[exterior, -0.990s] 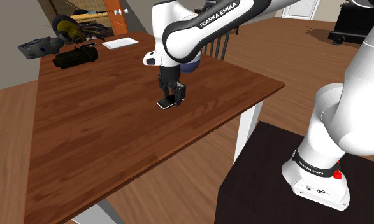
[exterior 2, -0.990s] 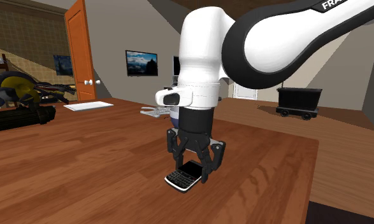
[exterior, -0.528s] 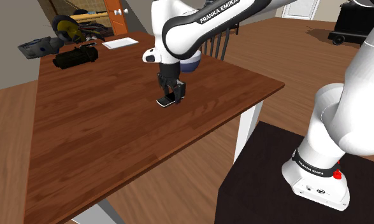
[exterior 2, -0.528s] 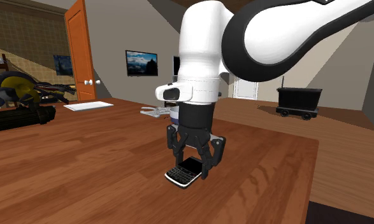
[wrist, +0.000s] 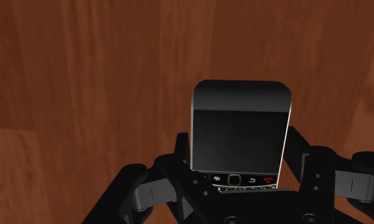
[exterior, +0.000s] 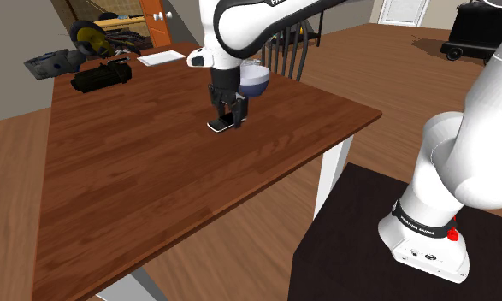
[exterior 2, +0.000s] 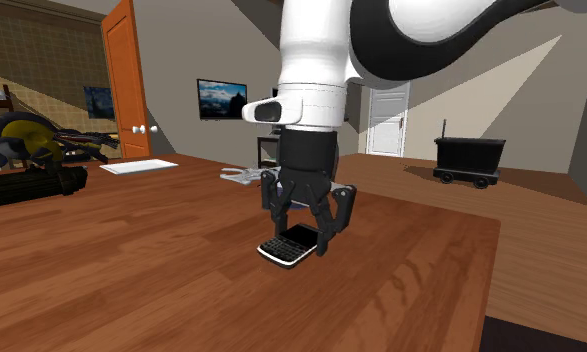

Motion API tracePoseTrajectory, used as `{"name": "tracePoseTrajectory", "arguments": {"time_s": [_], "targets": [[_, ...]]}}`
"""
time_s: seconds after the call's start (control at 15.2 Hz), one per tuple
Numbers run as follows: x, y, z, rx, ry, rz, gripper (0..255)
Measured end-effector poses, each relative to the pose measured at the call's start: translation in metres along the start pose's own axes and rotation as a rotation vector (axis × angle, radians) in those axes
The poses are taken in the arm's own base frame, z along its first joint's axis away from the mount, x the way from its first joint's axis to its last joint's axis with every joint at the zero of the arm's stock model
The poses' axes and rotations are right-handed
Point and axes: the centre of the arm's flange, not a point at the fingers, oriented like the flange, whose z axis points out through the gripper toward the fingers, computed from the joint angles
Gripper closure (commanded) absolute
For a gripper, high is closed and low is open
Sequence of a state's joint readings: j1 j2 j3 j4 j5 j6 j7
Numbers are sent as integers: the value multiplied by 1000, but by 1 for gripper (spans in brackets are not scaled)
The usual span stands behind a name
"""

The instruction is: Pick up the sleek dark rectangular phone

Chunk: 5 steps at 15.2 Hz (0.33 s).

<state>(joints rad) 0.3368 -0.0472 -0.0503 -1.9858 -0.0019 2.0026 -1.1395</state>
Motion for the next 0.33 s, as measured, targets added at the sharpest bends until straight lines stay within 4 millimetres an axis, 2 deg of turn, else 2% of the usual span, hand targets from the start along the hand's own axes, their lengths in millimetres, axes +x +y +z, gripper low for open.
{"name": "tracePoseTrajectory", "arguments": {"time_s": [0.33], "targets": [[1,2,-24,0,0,0,255]]}}
